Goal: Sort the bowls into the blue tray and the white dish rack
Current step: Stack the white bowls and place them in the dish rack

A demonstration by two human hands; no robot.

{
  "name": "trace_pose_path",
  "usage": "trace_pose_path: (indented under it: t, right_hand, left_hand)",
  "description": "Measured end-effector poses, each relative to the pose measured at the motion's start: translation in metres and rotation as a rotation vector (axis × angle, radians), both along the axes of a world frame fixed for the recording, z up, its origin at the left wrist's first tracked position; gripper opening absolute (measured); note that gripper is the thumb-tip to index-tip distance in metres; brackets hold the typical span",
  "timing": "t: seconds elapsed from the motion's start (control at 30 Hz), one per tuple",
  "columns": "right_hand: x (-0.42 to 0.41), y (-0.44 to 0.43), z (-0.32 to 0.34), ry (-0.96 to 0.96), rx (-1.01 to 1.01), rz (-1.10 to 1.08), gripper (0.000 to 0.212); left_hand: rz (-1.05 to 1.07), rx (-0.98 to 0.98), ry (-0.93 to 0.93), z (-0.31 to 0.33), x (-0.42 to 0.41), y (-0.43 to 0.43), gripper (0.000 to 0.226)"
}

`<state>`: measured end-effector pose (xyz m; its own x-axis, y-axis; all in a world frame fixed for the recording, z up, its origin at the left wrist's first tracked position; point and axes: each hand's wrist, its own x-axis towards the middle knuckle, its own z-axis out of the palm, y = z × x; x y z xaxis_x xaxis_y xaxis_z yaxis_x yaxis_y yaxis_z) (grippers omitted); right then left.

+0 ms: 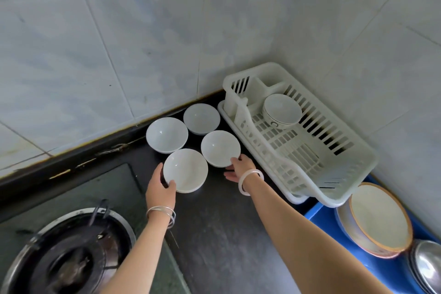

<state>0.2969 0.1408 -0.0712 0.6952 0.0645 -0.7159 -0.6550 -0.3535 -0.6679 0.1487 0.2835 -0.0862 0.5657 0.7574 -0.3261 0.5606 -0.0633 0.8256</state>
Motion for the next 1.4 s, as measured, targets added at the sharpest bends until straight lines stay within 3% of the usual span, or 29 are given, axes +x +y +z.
trace_pose_path:
  t: [0.13, 0.33, 0.43, 0.57, 0.7, 0.87, 1.03, 1.2, 1.27, 1.4]
  right_hand:
    - [0.001, 0.000, -0.003, -0.036, 0.066, -0.114, 0.035]
    - [-0.011, -0.009, 0.013, -0.138, 0.121, -0.103, 0.026]
    - [-0.017, -0.005, 0.029, -0.178, 0.131, -0.025, 0.022]
    - [-0.026, 0.009, 0.047, -0.175, 0.106, 0.125, 0.022]
    - [-0.033, 0.026, 0.054, -0.185, -0.038, 0.283, 0.020]
    - [-0.041, 0.038, 0.052, -0.256, -0.262, 0.445, 0.013]
    - [-0.044, 0.043, 0.049, -0.265, -0.348, 0.476, 0.013]
    - [-0.041, 0.042, 0.040, -0.259, -0.370, 0.486, 0.012]
    - [-0.038, 0.040, 0.036, -0.240, -0.352, 0.471, 0.004]
    - [-0.033, 0.035, 0.031, 0.076, -0.017, 0.287, 0.035]
  left_hand:
    - [0.038, -0.146, -0.077, -0.005, -0.003, 0.005, 0.051]
    - [0.036, -0.213, -0.145, -0.010, -0.004, 0.009, 0.048]
    - [0.058, -0.282, -0.185, -0.012, -0.005, 0.011, 0.045]
    - [0.250, -0.560, -0.283, -0.010, -0.004, 0.015, 0.035]
    - [0.279, -0.671, -0.310, -0.002, -0.001, 0.019, 0.028]
    - [0.304, -0.655, -0.320, 0.001, -0.001, 0.019, 0.012]
    - [0.224, -0.576, -0.294, -0.004, 0.001, 0.020, 0.035]
    - [0.220, -0.597, -0.262, -0.007, 0.002, 0.022, 0.037]
    - [0.232, -0.631, -0.262, -0.005, 0.003, 0.023, 0.036]
    - [0.222, -0.711, -0.222, 0.001, 0.004, 0.029, 0.038]
